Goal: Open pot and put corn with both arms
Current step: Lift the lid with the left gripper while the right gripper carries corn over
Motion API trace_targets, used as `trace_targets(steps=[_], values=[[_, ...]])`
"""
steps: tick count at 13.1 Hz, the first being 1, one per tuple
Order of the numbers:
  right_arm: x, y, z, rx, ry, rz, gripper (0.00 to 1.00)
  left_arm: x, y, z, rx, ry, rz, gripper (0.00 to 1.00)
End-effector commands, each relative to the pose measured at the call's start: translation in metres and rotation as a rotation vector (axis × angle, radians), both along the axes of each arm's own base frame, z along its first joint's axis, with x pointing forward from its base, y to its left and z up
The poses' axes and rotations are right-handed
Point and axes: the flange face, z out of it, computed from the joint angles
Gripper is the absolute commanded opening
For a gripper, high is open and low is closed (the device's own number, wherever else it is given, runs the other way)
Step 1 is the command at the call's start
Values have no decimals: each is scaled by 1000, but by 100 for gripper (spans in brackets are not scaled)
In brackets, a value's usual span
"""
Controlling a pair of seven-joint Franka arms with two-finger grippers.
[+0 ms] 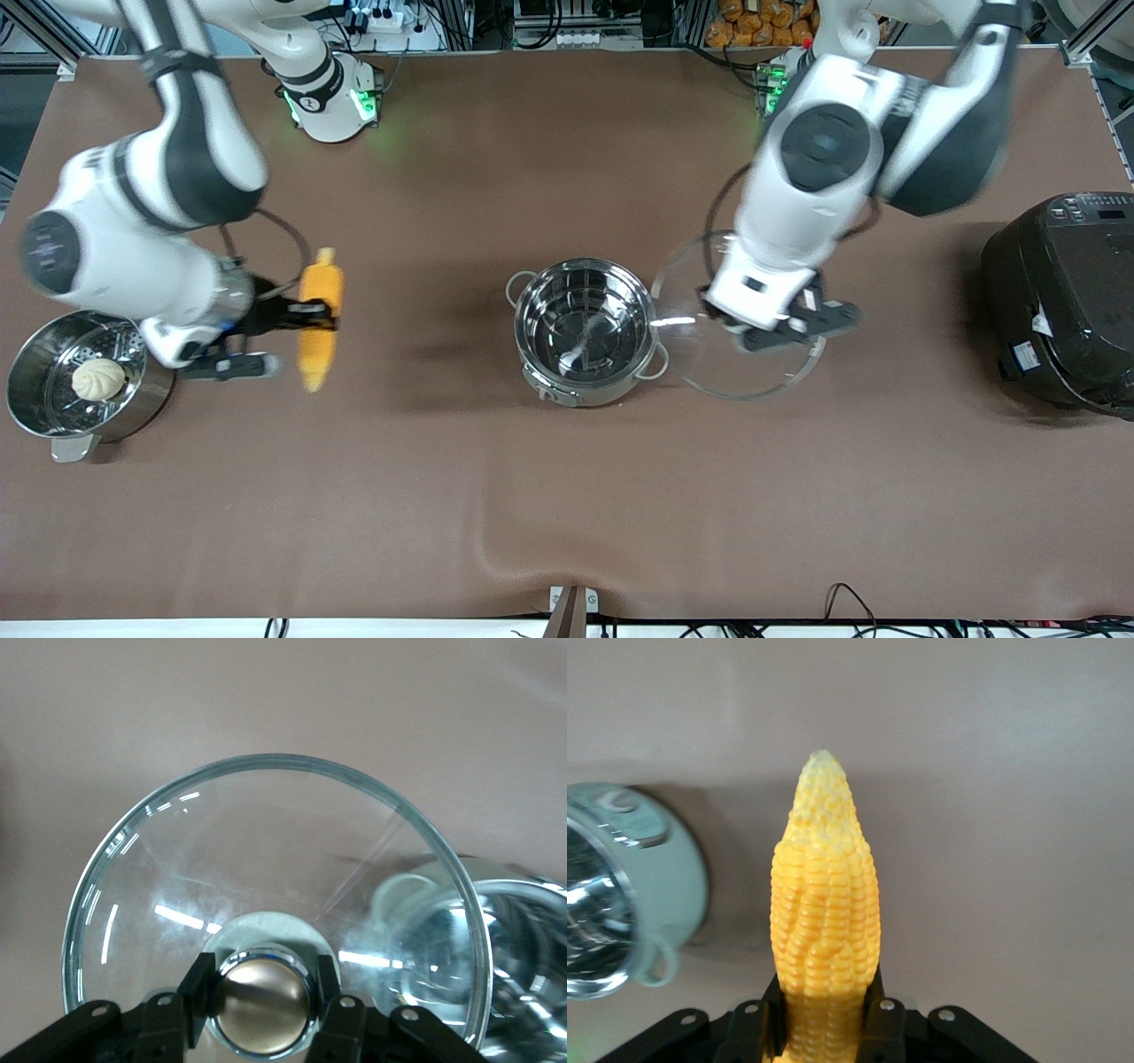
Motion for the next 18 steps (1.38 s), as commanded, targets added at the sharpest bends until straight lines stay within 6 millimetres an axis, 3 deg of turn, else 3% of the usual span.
trace_targets(steps=[1,4,5,7,8,10,13,15,16,17,18], values=[[-8,95,2,1,1,-28,0,4,65,-16,9,16,-21,0],[-29,202,3,-4,-27,-143,0,9,105,-67,-3,-2,-30,0],[-41,240,0,23,-61,-198,0,2,108,-85,-12,-33,-39,0],[-56,291,-21,73,-109,-279,0,-12,114,-127,-23,-70,-56,0],[-59,308,-42,86,-120,-318,0,-13,127,-144,-20,-86,-50,0],[-49,328,-77,141,-156,-452,0,-25,134,-181,10,-128,-109,0],[-39,321,-91,102,-189,-432,2,-29,157,-233,33,-172,-171,0],[-35,317,-97,95,-186,-439,24,-29,169,-248,50,-172,-191,0],[-37,318,-104,86,-179,-439,56,-31,169,-251,52,-165,-193,0],[-45,324,-112,65,-180,-416,100,-33,174,-254,59,-157,-198,0],[-51,325,-115,17,-201,-374,100,-32,182,-257,71,-153,-202,0]])
